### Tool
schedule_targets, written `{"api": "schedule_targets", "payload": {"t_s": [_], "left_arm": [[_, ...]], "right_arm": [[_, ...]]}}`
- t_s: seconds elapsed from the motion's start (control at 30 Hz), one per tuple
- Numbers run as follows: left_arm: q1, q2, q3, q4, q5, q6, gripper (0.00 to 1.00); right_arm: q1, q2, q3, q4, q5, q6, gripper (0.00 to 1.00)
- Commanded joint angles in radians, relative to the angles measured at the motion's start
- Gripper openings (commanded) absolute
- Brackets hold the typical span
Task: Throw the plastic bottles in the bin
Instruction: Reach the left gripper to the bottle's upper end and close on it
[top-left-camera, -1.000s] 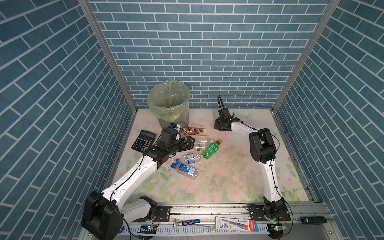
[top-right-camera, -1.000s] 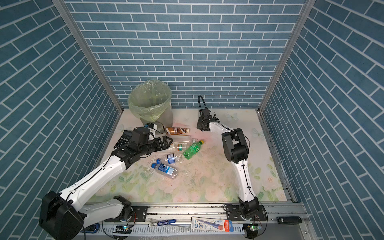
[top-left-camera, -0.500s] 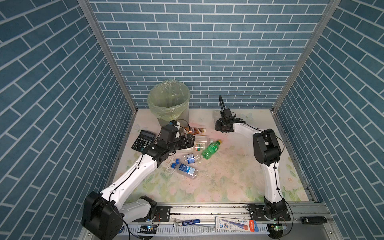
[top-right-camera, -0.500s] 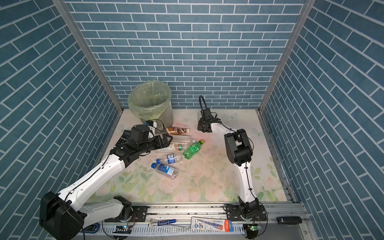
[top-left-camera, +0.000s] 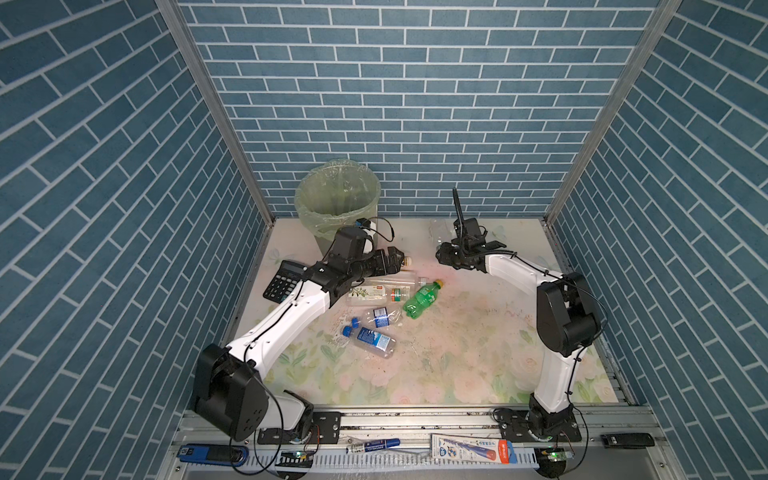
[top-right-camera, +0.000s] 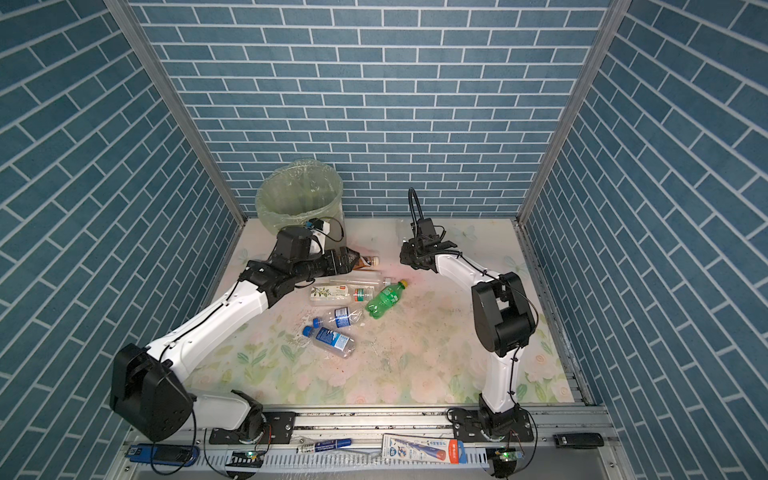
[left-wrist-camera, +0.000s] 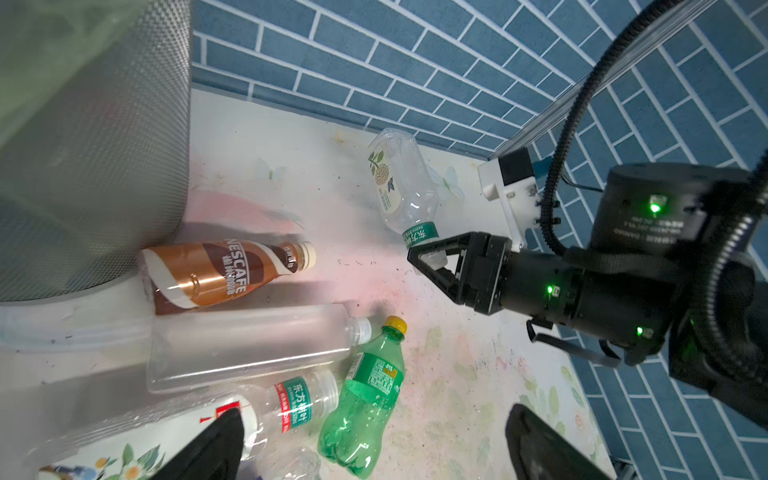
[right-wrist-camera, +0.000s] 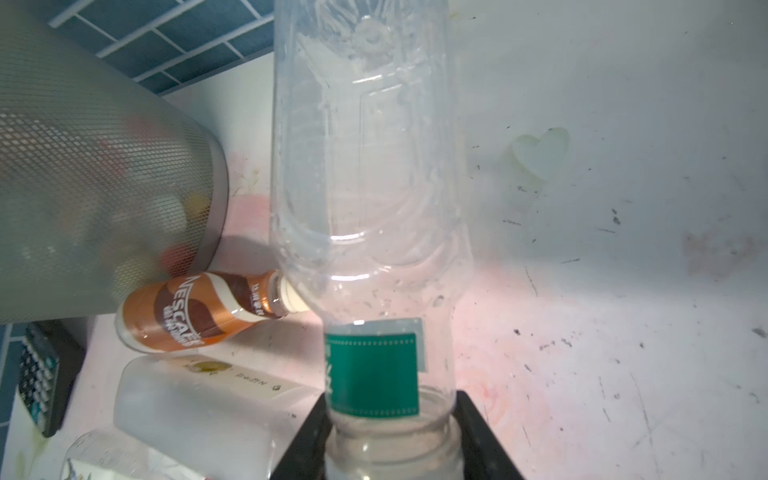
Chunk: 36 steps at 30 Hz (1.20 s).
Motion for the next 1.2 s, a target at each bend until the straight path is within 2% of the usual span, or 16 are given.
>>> {"api": "schedule_targets", "payload": {"t_s": [0.0,0.47,0.87,1.17], "left_arm": [[-0.003,0.073,0.086,0.051,0.047,-0.047,0.99],[-0.017,0.349,0.396,0.103,0.117,-0.100,0.99],[-0.042,0.496,0.553,0.145,0.122,-0.133,0.99],[-0.063,0.602,0.652,0.151,0.147,-0.156,0.97]], "right_arm": [[0.000,-0.090,-0.055,0.034,-0.057,-0.021,0.16],[0.003,-0.351,-0.177,0.072,-0.167,-0.067,0.16],[0.017,-0.445,-0.209,0.069,-0.220,-0.079,0.16],[0.029,-0.503,-0.263,0.070,-0.219,-0.075,0.16]]}}
